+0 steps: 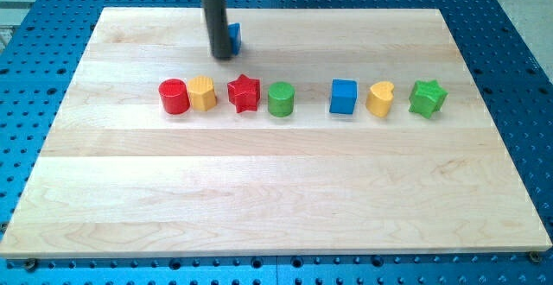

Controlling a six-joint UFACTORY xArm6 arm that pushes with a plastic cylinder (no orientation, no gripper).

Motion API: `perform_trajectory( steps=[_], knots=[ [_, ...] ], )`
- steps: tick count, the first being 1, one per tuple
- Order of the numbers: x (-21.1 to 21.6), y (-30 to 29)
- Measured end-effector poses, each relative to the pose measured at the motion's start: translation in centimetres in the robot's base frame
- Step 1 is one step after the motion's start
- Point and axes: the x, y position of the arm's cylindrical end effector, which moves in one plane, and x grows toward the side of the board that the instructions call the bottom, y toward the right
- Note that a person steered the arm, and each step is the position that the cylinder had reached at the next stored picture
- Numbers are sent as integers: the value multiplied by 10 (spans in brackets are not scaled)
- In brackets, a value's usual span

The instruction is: Push the triangle towards the top center of the board

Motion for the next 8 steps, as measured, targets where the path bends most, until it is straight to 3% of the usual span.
perform_trajectory(
  steps=[1,2,3,4,5,6,7,8],
  knots=[
    [-20,-12],
    [-52,14],
    [-60,80],
    [-36,42],
    [10,106],
    [-24,183],
    [-70,185],
    [-89,158]
  ],
)
